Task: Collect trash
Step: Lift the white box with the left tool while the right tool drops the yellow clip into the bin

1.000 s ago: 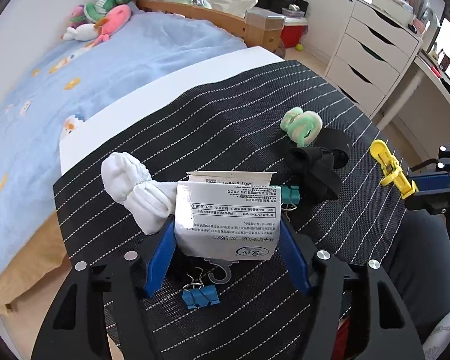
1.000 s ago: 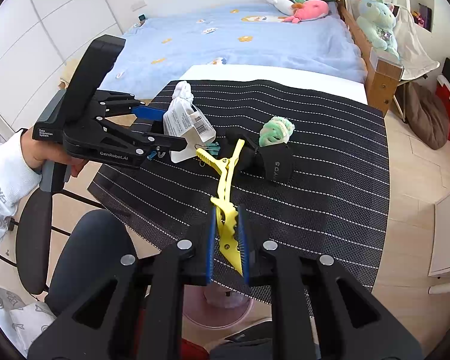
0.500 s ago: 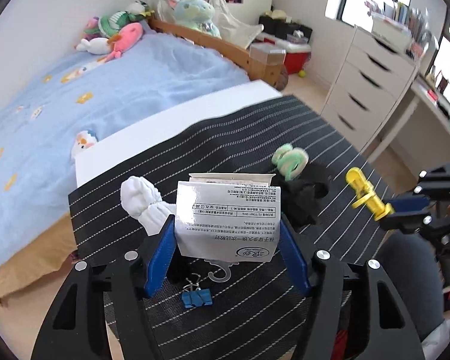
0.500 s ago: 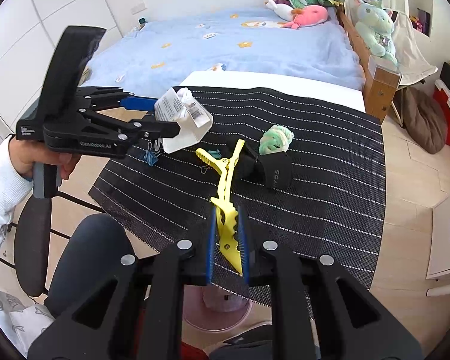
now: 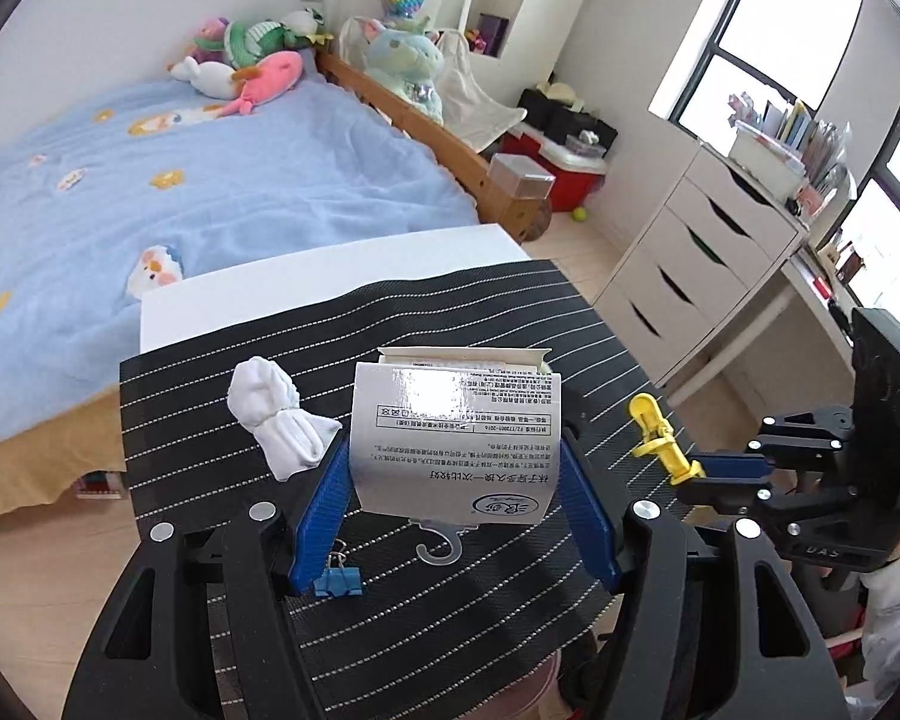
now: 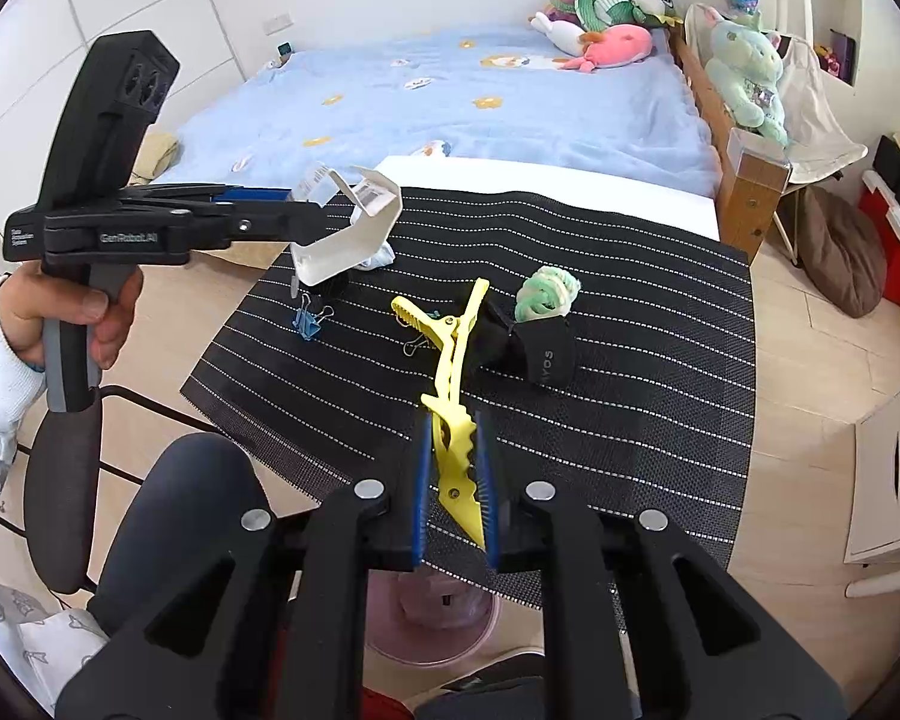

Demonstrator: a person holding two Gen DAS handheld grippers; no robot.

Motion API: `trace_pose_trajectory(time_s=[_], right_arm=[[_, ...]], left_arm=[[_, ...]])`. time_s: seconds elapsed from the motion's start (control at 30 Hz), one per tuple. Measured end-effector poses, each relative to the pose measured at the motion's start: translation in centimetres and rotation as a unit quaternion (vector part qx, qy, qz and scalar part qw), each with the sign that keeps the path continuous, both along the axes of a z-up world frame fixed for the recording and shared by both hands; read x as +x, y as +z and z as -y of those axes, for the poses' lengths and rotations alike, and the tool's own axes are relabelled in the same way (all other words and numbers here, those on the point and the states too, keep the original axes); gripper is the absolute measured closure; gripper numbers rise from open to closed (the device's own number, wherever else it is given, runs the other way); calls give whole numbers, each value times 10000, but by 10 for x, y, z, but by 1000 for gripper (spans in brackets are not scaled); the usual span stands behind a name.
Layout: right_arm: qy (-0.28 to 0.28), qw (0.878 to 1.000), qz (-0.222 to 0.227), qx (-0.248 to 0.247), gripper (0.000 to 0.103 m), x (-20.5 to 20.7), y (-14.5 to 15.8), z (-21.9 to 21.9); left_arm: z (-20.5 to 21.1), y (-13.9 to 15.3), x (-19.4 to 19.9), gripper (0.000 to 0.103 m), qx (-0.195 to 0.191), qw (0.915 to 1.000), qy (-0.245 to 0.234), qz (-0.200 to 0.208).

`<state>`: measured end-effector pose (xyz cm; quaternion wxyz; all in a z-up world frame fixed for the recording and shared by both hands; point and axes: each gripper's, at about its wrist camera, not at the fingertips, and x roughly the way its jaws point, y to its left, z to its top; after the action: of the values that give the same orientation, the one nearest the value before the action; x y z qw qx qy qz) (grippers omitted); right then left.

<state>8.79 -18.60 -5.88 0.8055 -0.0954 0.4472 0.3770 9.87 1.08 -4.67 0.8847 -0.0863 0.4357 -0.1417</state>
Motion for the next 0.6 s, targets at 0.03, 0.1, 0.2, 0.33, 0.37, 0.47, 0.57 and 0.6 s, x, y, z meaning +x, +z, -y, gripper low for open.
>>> trace_pose_trajectory(time_s=[0.03, 0.1, 0.2, 0.33, 0.37, 0.47, 0.57, 0.6], right_arm=[[-3, 10000, 22, -5, 89, 0, 1, 0], [-7, 10000, 67, -16, 89, -3, 4, -1], [33, 9999, 145, -32, 89, -7, 9, 0], [113, 9996, 252, -48, 89, -15, 17, 0], [126, 9995, 281, -52, 89, -18, 19, 0], [164, 9993, 343, -23, 89, -24, 25, 2], [213, 9990, 391, 13, 89, -31, 31, 3], [228, 9989, 403, 20, 89, -34, 32, 4]], left_arm=[[0, 2, -3, 39, -43, 10000, 8, 43], [1, 7, -9, 39, -133, 9998, 2, 133], [4, 15, -21, 39, -189, 9995, -37, 260], [12, 24, -37, 39, -95, 9991, -109, 405], [13, 25, -40, 39, -84, 9990, -115, 426], [16, 30, -50, 39, -36, 9987, -145, 480], [21, 32, -59, 39, 62, 9985, -185, 508], [23, 32, -64, 39, 94, 9984, -196, 521]])
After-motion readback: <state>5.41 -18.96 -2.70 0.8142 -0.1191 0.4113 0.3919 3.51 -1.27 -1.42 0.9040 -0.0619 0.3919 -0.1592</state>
